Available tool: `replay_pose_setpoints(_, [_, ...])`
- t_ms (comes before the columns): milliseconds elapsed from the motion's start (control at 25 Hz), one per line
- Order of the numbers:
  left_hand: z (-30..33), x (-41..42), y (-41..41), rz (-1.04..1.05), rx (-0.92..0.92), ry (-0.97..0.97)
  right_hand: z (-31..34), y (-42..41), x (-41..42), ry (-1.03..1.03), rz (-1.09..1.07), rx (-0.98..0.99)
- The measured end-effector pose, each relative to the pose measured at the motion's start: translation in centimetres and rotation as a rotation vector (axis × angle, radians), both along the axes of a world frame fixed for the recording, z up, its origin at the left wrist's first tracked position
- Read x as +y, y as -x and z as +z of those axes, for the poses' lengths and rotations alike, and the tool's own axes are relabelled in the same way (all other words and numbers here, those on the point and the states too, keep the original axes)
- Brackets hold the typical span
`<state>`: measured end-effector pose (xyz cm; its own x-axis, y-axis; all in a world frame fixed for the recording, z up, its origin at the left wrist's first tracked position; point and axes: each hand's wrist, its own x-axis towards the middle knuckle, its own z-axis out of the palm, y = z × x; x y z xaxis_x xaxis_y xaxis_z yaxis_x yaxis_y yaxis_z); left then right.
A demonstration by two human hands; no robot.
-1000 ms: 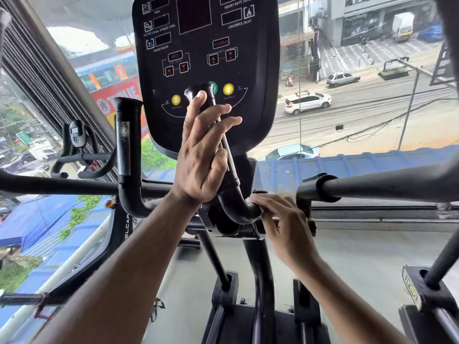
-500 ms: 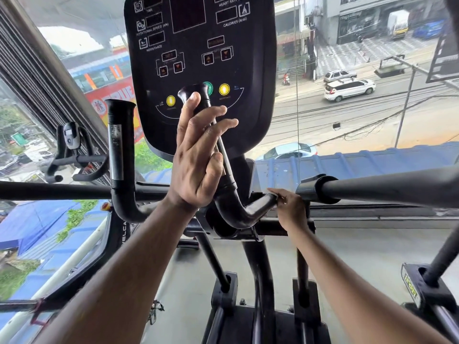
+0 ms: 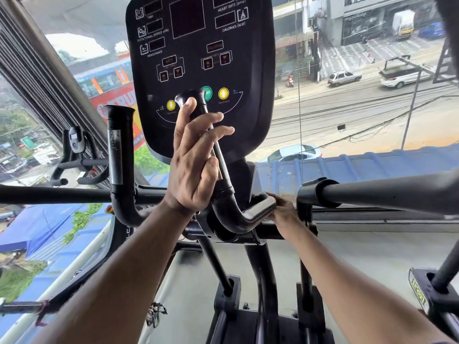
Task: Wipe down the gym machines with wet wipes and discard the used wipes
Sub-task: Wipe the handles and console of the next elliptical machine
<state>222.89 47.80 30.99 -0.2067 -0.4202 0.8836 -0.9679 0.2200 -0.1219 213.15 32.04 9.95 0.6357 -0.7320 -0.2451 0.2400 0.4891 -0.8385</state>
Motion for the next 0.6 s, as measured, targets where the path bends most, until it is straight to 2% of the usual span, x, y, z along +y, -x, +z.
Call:
replay_pose_setpoints(120, [0.0,0.3,0.0,0.023,-0.011,-0.019,0.0,1.6,1.0,0.174,-0.130,0.073])
replay_pose_setpoints(240, [0.1,0.3,0.2,0.032,-0.023,-0.026,1.9,3.9,2.9,0.652,-0.224,0.312])
replay_pose_setpoints(320, [0.3,0.5,0.1,0.041,-0.012,-0.039,4.3,4.9,5.7,0.876,-0.228,0.358])
replay_pose_setpoints(400, [0.2,0.8,0.0,0.039,-0.009,-0.040,6.5,5.9,8.9,0.942,-0.245,0.307])
replay_pose_setpoints(520, [-0.1,0.8,-0.1,0.043,-0.013,-0.068,8.9,6.8,12.5,0.882,-0.265,0.228])
replay_pose_setpoints(600, [-0.1,0.8,-0.1,0.046,-0.025,-0.081,10.0,7.3,14.0,0.925,-0.278,0.226])
